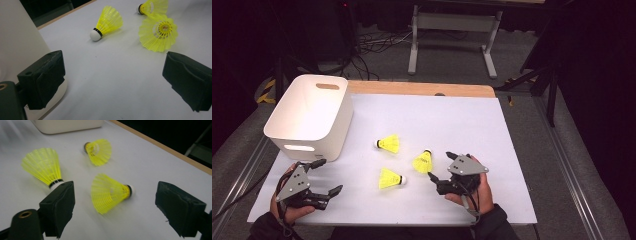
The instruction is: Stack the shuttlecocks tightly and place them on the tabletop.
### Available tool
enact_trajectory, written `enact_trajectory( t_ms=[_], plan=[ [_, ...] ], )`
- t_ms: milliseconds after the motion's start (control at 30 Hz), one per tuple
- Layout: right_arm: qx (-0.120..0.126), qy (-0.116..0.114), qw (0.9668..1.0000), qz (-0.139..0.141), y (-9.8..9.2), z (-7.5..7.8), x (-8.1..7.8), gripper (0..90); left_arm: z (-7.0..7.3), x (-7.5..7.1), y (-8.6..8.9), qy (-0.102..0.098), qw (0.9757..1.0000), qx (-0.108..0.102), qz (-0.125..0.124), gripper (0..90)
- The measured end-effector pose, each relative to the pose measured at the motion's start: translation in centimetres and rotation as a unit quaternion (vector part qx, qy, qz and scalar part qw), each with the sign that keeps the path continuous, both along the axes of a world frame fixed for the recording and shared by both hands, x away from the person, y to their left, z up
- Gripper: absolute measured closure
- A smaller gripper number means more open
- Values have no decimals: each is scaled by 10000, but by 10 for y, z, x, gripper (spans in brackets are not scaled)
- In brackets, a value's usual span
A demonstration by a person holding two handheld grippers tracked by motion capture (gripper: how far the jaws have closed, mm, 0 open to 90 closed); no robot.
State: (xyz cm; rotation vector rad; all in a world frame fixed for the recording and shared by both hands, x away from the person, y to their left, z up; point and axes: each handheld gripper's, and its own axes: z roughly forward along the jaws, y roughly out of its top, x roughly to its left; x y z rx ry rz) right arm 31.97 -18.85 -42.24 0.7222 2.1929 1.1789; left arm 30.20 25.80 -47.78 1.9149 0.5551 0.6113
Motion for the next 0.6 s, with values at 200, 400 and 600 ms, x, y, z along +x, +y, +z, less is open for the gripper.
enact_trajectory(
  t_ms=[200,400,600],
  plan=[
    [-65,97,9995,282,39,0,4,186,0,-1,2,-8,10000,-31,2,51],
    [-176,306,9964,774,87,-7,12,200,0,-2,5,-4,10000,-35,12,52],
    [-380,567,9915,1104,108,-18,18,194,-1,-4,8,22,10000,-39,15,52]
  ],
)
